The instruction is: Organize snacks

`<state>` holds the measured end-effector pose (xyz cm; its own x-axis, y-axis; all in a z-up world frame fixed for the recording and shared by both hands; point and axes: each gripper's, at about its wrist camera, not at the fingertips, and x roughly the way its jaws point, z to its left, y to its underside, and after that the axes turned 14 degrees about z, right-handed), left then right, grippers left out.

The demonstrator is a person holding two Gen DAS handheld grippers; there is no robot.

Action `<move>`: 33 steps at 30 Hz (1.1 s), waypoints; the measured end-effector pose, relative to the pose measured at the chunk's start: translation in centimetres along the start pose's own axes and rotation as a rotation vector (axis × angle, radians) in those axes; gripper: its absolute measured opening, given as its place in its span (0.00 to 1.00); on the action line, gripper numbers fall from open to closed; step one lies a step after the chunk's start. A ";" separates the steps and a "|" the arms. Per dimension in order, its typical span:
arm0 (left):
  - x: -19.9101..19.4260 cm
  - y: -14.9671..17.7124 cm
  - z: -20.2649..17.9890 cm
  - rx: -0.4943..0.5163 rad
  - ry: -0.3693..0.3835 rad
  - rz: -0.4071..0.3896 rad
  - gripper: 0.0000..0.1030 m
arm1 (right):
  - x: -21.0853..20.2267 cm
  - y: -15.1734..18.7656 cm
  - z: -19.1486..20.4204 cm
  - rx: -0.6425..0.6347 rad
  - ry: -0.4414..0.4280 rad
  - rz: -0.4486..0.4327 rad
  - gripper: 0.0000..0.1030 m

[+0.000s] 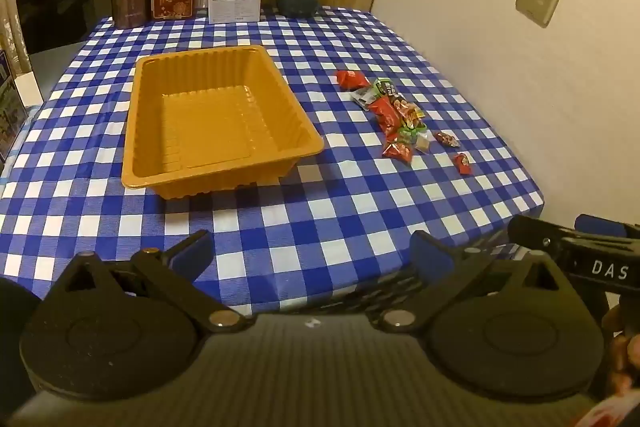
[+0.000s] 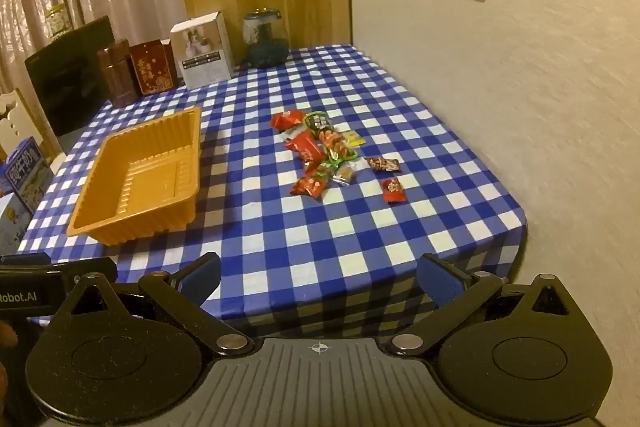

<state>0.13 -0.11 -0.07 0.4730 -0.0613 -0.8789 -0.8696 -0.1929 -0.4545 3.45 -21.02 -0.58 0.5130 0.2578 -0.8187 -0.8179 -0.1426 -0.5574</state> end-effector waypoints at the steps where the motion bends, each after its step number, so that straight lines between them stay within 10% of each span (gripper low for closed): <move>1: 0.1 0.0 -0.1 0.000 0.001 0.004 1.00 | 0.0 0.0 0.0 -0.001 -0.001 0.000 1.00; 33: -0.5 0.0 0.4 -0.001 0.006 -0.036 1.00 | -0.2 -0.3 0.5 -0.023 0.014 -0.008 1.00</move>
<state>-0.12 0.30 0.33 0.5051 -0.0598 -0.8610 -0.8517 -0.1963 -0.4860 3.46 -20.55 -0.15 0.5233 0.2453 -0.8160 -0.8075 -0.1630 -0.5669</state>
